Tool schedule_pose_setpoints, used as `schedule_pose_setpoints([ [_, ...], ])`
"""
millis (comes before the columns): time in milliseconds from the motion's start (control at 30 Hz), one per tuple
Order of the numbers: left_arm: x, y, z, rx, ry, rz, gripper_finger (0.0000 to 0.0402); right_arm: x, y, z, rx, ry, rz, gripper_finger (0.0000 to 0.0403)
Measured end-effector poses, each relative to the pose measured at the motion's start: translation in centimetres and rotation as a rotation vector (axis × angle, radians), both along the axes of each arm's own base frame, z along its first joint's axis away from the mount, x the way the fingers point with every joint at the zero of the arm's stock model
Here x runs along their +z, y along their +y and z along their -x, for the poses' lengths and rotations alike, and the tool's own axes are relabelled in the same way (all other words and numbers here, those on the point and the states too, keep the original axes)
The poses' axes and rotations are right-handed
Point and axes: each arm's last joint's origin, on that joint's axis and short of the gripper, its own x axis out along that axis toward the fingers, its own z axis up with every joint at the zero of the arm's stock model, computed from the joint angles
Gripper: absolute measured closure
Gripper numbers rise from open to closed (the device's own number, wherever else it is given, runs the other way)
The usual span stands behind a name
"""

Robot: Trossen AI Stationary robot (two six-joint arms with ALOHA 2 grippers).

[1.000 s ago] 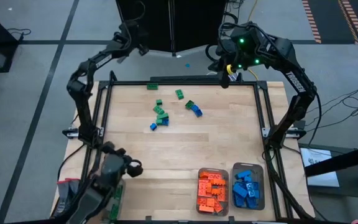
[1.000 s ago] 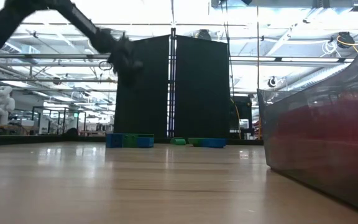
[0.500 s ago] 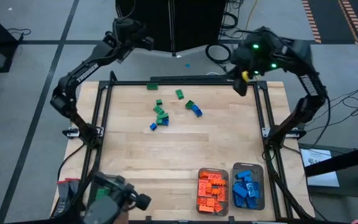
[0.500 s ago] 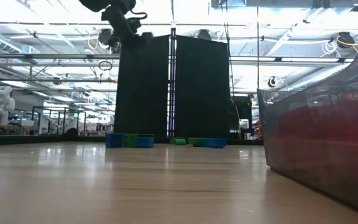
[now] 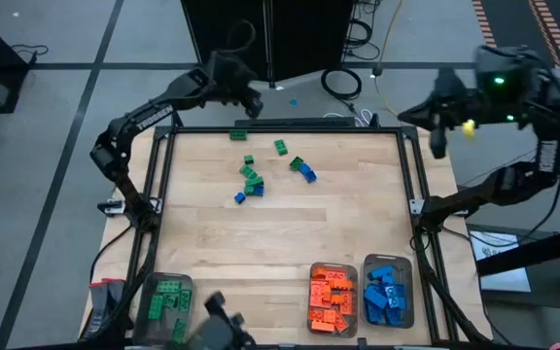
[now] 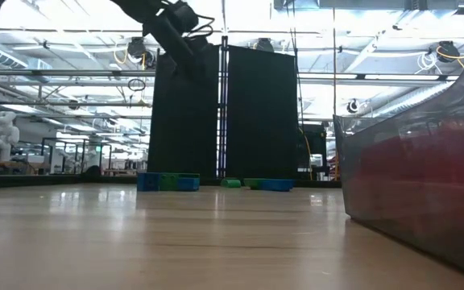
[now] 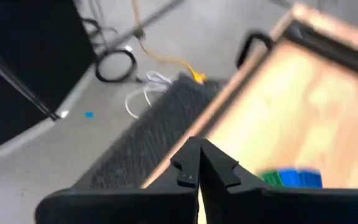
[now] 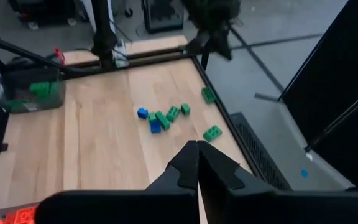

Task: Sort blocks
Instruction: Put the green game piece into the left black bin

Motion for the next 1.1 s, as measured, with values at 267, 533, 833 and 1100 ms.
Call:
schedule_pose_setpoints([
  [267,-1.2,-6.2,-5.5,-0.329,0.016,0.027,0.0332,0.4,2.4,4.7,0.000,-0.091,0.043,0.0403],
  [533,-2.0,-9.7,-8.2,-0.410,0.110,-0.133,0.0222,-2.9,3.4,6.6,-0.001,-0.009,0.000,0.0403],
  [833,-5.5,-7.2,-6.0,-0.112,0.337,0.098,0.0187,-8.1,2.4,4.7,-0.010,0.049,-0.051,0.0403],
  [1100,-10.8,-4.1,-6.3,0.039,0.505,0.188,0.0187,-9.4,1.7,3.3,0.005,0.075,-0.039,0.0403],
])
